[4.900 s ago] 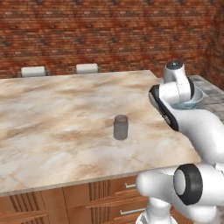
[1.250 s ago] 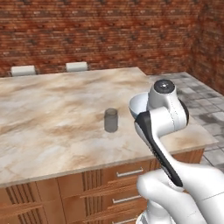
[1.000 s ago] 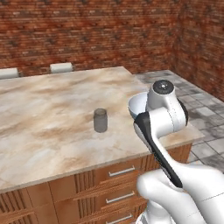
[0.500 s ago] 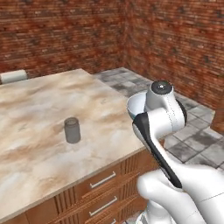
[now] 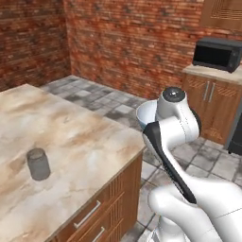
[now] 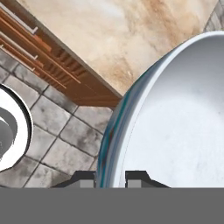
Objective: Pick the jar and bowl and place them in the sink. Then turn on the water.
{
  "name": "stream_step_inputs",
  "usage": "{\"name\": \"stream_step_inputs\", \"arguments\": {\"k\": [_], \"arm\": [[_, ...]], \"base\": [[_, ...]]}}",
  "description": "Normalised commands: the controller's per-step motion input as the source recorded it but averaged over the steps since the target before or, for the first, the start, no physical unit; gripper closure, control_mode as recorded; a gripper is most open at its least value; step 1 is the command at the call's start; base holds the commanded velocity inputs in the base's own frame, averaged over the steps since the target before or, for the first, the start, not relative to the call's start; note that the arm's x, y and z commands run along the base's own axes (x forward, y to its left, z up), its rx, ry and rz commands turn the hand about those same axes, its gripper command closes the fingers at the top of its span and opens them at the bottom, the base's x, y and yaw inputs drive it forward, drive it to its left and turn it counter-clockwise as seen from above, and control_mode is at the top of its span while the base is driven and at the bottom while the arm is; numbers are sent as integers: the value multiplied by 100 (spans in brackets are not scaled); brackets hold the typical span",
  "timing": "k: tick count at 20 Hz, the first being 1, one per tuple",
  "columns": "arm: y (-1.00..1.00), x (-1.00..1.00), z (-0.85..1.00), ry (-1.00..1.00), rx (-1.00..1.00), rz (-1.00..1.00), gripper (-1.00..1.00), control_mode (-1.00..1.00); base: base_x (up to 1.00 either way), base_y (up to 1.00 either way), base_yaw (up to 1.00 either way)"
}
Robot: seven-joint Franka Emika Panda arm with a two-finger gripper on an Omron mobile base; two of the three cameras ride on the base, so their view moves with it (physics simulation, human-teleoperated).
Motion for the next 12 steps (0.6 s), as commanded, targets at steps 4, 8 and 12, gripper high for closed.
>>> {"name": "stream_step_inputs", "arguments": {"k": [4,8,12], "arm": [[0,0,0,0,0,0,100,100],[0,0,0,0,0,0,100,100],[0,0,0,0,0,0,100,100]], "base": [[0,-27,-43],[0,-25,-45],[0,-20,-50]]}}
